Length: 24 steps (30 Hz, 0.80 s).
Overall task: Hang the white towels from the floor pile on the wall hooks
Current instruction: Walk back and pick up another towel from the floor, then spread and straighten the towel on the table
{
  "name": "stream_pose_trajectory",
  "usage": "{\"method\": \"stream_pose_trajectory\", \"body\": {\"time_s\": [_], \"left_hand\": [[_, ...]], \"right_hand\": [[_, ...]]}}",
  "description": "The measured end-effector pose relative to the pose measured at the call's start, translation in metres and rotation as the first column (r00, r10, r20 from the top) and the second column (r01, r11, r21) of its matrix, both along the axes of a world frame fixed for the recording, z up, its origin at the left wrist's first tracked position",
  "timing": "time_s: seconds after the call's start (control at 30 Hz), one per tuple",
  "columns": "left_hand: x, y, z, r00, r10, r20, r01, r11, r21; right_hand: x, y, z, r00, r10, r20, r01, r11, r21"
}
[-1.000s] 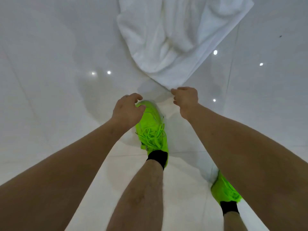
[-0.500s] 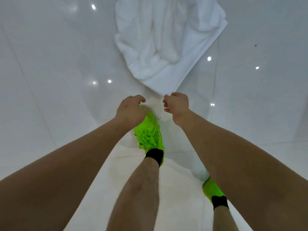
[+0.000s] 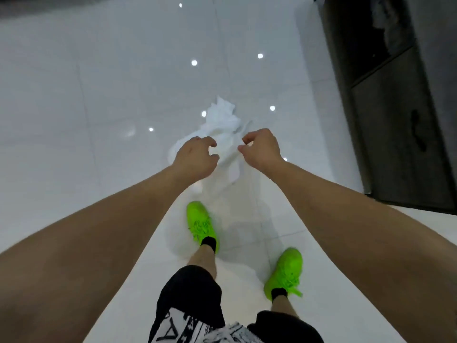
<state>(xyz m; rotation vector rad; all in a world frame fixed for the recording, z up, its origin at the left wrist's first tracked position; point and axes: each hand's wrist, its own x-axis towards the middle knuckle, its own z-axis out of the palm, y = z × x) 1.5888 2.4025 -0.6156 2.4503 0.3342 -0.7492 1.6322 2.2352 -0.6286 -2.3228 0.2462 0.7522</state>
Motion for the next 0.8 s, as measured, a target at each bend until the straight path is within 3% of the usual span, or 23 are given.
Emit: {"method": "stream_pose_trajectory", "body": {"time_s": [0.23,0.37,0.57,0.7,0.8], "left_hand": [[0.035,-0.117,0.191,0.942,-0.211,0.262,0.251,0.959,-0.131],[0.035,-0.205,0.286,0.906,-0.226,0.357,0.299,0.940,-0.164],[0.017,-0.331,0.394,0.782,-0.178,0.597,0.321,0.936,-0.141],[0.013,-0.394,0.455,0.678,-0.154,0.719,0.342,0.932,-0.123],[0.021,-0.426,0.489,0.643,0.025,0.766,0.259,0.934,-0.247]], "right_hand": [[0.002,-0.125,0.213,0.975,-0.039,0.220,-0.026,0.958,0.284],[-0.004,-0.209,0.302,0.929,-0.053,0.366,-0.076,0.941,0.329],[-0.043,-0.342,0.405,0.854,-0.066,0.515,-0.115,0.944,0.311],[-0.063,-0.420,0.446,0.875,0.084,0.476,-0.152,0.982,0.107],[-0.072,-0.468,0.460,0.879,0.022,0.477,-0.044,0.998,0.033]]}}
